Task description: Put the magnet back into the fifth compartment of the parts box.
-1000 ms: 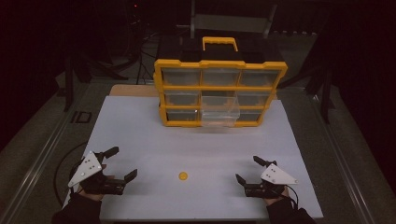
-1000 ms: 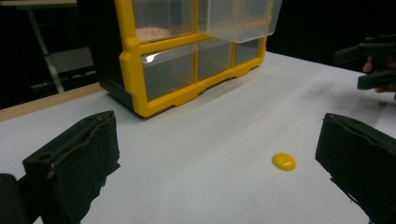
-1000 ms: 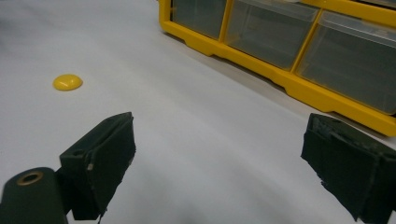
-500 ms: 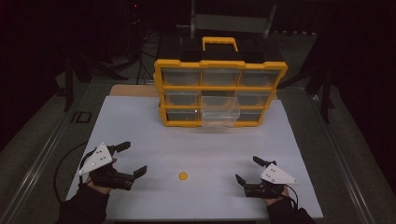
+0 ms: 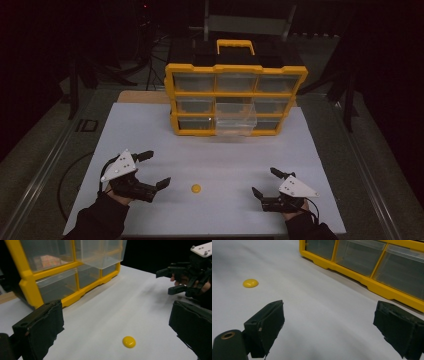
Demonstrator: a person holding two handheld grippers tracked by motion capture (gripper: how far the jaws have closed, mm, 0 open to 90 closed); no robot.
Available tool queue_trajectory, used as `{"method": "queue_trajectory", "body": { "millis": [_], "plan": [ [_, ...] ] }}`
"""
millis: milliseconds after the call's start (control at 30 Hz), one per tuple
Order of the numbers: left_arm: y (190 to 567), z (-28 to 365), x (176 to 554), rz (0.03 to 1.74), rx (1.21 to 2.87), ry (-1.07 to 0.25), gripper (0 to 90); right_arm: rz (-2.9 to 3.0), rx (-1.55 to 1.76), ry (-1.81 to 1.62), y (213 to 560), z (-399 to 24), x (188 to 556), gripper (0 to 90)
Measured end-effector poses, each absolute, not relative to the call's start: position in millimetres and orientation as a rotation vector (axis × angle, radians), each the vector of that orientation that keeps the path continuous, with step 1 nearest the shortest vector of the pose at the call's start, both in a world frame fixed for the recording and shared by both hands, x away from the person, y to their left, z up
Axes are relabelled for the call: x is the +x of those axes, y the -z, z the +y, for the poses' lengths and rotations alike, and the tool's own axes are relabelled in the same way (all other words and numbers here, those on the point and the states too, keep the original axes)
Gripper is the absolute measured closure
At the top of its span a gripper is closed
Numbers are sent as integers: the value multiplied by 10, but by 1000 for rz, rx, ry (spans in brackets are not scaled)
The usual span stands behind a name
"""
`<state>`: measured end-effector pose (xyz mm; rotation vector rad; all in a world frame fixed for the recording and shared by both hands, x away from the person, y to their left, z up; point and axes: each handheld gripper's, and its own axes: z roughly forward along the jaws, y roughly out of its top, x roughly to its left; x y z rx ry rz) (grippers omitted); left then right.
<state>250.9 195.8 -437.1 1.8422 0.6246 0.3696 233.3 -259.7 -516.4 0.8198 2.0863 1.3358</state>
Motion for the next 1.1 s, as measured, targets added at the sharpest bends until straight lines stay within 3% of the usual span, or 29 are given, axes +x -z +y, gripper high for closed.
{"method": "queue_trajectory", "body": {
  "millis": [1100],
  "plan": [
    [4556, 1301, 2717, 485, 1946, -263, 2, 2086, 815, -1341, 5162, -2592, 2330, 96]
  ]
}}
